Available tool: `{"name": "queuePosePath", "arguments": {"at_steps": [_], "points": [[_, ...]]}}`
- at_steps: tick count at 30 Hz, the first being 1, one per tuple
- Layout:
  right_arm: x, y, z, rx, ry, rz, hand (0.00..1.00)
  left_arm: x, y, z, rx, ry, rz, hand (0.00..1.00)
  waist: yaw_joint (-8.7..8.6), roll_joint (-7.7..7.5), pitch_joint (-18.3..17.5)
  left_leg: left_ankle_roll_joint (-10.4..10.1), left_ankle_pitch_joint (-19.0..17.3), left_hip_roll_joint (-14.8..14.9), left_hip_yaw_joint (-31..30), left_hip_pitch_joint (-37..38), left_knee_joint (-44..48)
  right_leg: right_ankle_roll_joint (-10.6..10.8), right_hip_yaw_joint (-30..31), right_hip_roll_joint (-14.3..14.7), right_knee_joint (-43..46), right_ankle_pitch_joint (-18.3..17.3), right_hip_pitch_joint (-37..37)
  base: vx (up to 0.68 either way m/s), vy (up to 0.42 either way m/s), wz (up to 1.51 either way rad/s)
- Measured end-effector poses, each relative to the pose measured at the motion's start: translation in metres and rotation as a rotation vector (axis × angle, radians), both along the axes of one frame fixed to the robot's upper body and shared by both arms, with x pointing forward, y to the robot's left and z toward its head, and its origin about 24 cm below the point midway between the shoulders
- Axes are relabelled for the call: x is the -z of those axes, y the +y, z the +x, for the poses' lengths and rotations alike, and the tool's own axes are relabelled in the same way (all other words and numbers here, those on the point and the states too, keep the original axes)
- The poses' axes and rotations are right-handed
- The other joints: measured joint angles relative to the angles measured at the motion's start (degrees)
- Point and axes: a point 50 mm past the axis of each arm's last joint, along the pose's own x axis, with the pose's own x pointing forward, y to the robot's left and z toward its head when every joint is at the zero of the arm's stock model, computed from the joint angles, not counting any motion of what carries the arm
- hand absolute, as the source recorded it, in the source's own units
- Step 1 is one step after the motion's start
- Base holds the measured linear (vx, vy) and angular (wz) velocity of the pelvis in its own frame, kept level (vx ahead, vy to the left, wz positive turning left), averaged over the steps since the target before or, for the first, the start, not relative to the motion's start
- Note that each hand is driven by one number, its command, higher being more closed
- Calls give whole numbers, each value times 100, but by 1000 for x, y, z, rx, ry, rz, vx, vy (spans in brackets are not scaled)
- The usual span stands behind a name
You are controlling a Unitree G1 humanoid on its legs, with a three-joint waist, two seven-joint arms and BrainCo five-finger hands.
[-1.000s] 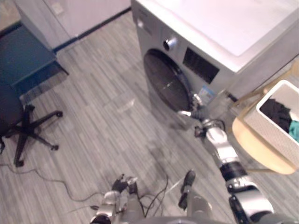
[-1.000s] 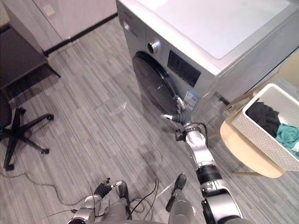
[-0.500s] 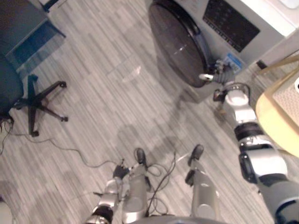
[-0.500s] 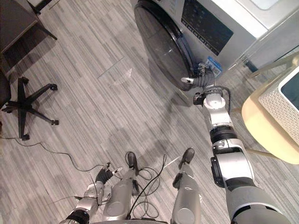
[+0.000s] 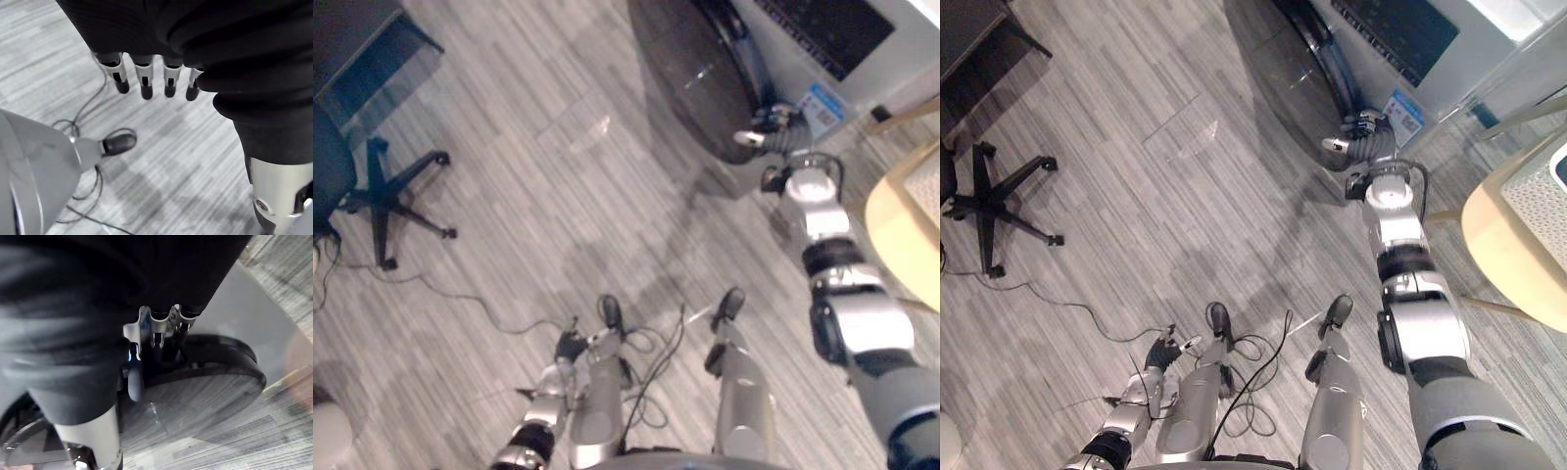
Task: Pick up the laundry basket with both hands and put the clothes into the washing machine.
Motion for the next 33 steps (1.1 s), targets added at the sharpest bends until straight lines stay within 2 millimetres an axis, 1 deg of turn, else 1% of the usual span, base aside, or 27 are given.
{"name": "queuePosePath", "arguments": {"at_steps": [1,2,3,4,5,6,9,11,13,15,16,18,19,20,21,22,23,24,25,26,27,28,29,30,31,32,33], "points": [[-2,-7,2,27,25,23,0,-4,-5,3,17,-27,-8,0,15,31,15,-31,56,6,-125,-91,-1,-2,-113,-10,0,1,0,-89,-4,46],[-7,-11,3,41,30,23,0,-7,-8,5,25,-45,-18,0,22,74,34,-15,86,6,-206,-154,-2,-2,-175,-14,0,1,0,-106,-10,54],[-18,-19,4,68,22,30,0,-13,-14,10,47,-77,-31,0,73,196,90,-7,130,7,-376,-280,-6,-2,-330,-24,1,0,0,-125,-5,58],[-33,-31,2,98,-3,44,0,-19,-20,16,59,-103,-45,0,194,356,161,-13,184,8,-512,-389,-12,-3,-465,-35,6,1,0,-150,-2,72],[-50,-41,0,109,-44,62,0,-21,-23,18,60,-116,-54,0,309,522,240,36,250,2,-670,-500,-23,-3,-622,-60,56,-3,0,-135,4,59],[-47,-41,0,89,-34,64,0,-19,-18,16,54,-101,-41,0,288,513,250,50,281,1,-736,-531,-21,-4,-678,-77,108,-5,1,-112,4,48],[-46,-42,0,96,-31,94,0,-21,-18,17,54,-114,-46,0,337,522,245,64,318,-61,-909,-633,-44,4,-785,-196,312,-91,-62,-105,-3,24],[-43,-37,1,88,-29,95,0,-19,-18,16,53,-102,-45,0,350,522,245,76,328,-81,-972,-678,-43,31,-854,-236,352,-122,-68,-105,-24,19],[-35,-26,1,47,-45,90,0,-19,-17,16,51,-100,-44,0,434,524,241,95,343,-81,-971,-656,-37,28,-861,-251,397,-137,-58,-82,-34,7],[-24,-3,0,-31,-73,93,0,-18,-16,15,47,-94,-42,0,468,527,237,152,390,-76,-967,-653,-19,16,-863,-250,413,-136,-57,-24,-44,1],[-8,26,-4,-130,-76,71,0,-16,-15,14,43,-79,-37,0,437,518,220,181,415,-75,-948,-627,-11,-12,-850,-251,421,-116,-42,-4,-50,1],[13,49,-10,-208,-52,45,0,-15,-15,13,38,-72,-37,0,435,510,216,160,428,-75,-914,-555,-9,-11,-836,-252,420,-116,23,18,-31,-2],[38,69,-18,-279,-7,33,0,-14,-14,12,34,-65,-34,0,441,435,174,159,427,-78,-841,-478,-9,-4,-742,-253,419,-122,54,34,-28,-16],[69,94,-30,-365,56,31,0,-13,-11,11,26,-58,-24,0,418,308,95,155,422,-85,-736,-416,-10,0,-650,-254,402,-124,54,44,-31,-25],[92,110,-42,-424,108,45,0,-12,-9,12,22,-55,-12,0,367,197,36,146,414,-91,-658,-379,-12,1,-583,-253,382,-124,55,35,-24,-23],[106,120,-50,-459,143,52,0,-12,-7,13,20,-54,-5,0,302,126,-3,143,411,-95,-608,-359,-12,1,-554,-253,372,-123,56,21,-20,-18],[133,130,-67,-499,210,75,0,-13,-6,16,25,-54,10,0,176,-13,-81,132,400,-95,-503,-323,-13,8,-485,-246,349,-118,56,-2,-15,-28],[156,130,-83,-511,269,107,0,-17,-5,23,39,-62,32,0,107,-165,-153,115,351,-87,-380,-242,-19,27,-367,-227,318,-101,55,-13,-13,-35],[166,126,-90,-507,296,118,0,-20,-5,28,46,-73,44,0,69,-243,-191,122,332,-88,-305,-196,-20,37,-292,-213,283,-73,55,-33,-10,-60],[187,116,-106,-491,353,138,0,-30,-3,40,48,-113,74,0,-109,-439,-291,90,261,-80,-106,-84,-28,66,-92,-156,142,-9,59,-47,-10,-55],[193,110,-112,-479,366,149,0,-33,-1,44,49,-125,86,0,-197,-500,-323,89,227,-79,-34,-47,-51,96,-30,-137,75,19,67,-62,-5,-70],[202,96,-124,-445,381,160,0,-43,1,56,57,-161,116,0,-344,-606,-379,77,150,-71,117,28,-52,145,142,-81,-57,77,80,-54,-1,-47],[205,91,-128,-431,384,166,0,-47,1,60,56,-175,124,0,-393,-632,-393,59,133,-62,167,56,-53,163,209,-57,-98,95,83,-50,-2,-59],[214,71,-139,-374,401,175,0,-59,4,75,55,-214,153,0,-547,-707,-434,43,118,-27,322,147,-54,189,390,26,-234,137,112,-38,-15,-51],[220,59,-146,-340,421,177,0,-67,7,83,43,-240,170,0,-649,-757,-461,30,108,9,415,195,-55,201,504,78,-288,159,110,-46,-28,-66],[229,46,-157,-302,451,177,0,-78,11,94,21,-273,180,0,-757,-818,-495,4,87,29,554,263,-55,160,613,156,-356,190,101,-37,-40,-64],[236,38,-166,-276,476,181,0,-87,13,103,-5,-294,185,0,-829,-843,-509,-25,64,97,669,324,-56,157,710,227,-391,195,94,-31,-37,-58]]}}
